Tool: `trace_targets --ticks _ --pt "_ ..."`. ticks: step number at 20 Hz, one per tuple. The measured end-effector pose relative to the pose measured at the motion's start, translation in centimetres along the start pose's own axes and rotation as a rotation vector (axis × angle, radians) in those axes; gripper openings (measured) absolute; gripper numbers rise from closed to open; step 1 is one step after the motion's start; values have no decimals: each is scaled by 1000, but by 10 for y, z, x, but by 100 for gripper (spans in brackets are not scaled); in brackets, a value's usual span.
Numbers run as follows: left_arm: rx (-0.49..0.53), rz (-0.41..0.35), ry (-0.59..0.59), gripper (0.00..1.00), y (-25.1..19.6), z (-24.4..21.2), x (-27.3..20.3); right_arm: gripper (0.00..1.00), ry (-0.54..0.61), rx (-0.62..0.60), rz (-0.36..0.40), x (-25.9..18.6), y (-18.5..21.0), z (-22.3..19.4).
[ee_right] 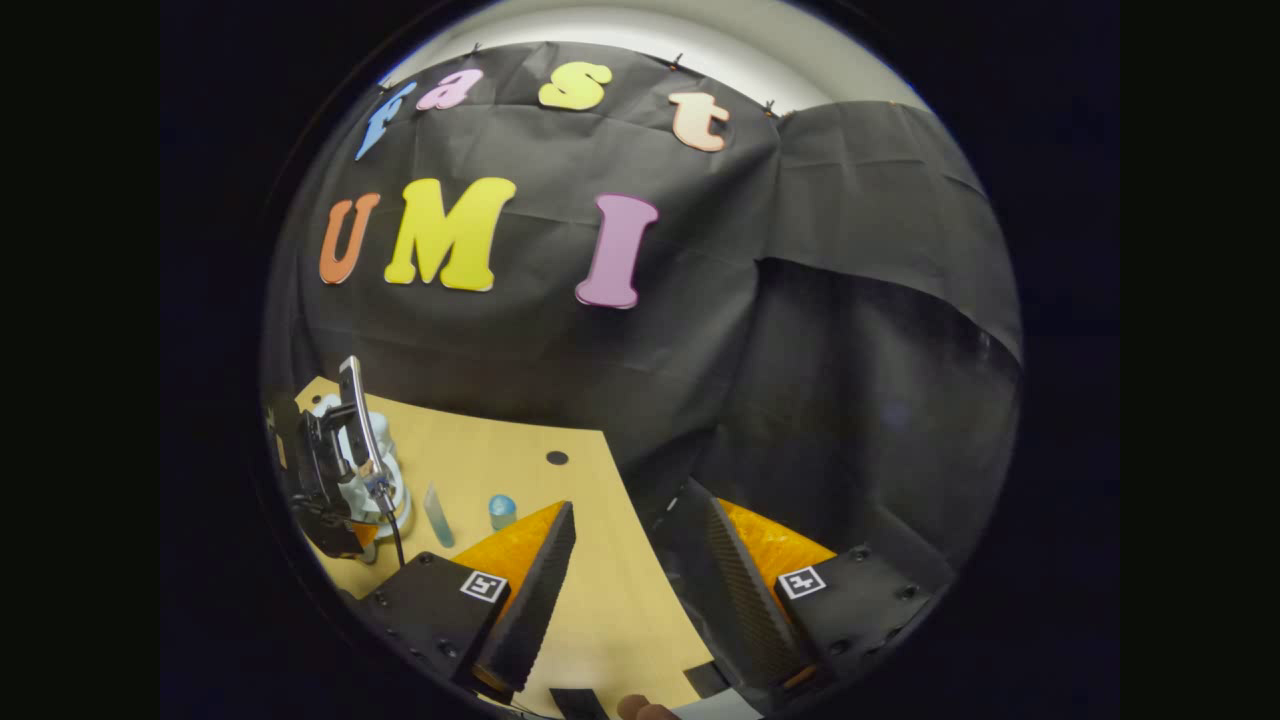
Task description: First open the suitcase, pack the skin care products into it, and then close the suitcase.
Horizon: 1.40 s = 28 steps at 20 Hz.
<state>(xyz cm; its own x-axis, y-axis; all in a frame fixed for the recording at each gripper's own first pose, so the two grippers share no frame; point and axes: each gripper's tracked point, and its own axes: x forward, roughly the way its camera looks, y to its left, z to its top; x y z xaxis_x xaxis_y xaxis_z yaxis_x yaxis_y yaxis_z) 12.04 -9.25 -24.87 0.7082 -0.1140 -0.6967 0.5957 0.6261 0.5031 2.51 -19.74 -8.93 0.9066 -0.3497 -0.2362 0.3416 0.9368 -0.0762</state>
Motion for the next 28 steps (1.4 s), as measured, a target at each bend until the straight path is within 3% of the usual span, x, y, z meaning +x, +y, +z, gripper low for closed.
trace_targets --ticks 4,8,13,18,19,22,26,28 --pt "79 -35 93 84 -1 -3 21 80 28 13 -16 4 -7 -13" --pt "143 -57 174 83 6 -13 42 80 41 9 -13 5 -8 -20" --pt "173 -58 219 58 14 -15 51 78 62 27 -28 4 -15 -29" --pt "187 -66 243 57 16 -17 53 80 69 31 -30 2 -14 -30" --pt "191 -70 245 45 15 -16 52 80 66 24 -27 1 -12 -29" --pt "215 -78 249 40 15 -15 51 80 62 13 -17 -2 -10 -31" --pt "244 -94 230 23 11 -13 53 80 62 17 -13 -6 -11 -35" --pt "264 -128 245 20 10 -17 53 80 61 20 -14 -7 -14 -37"
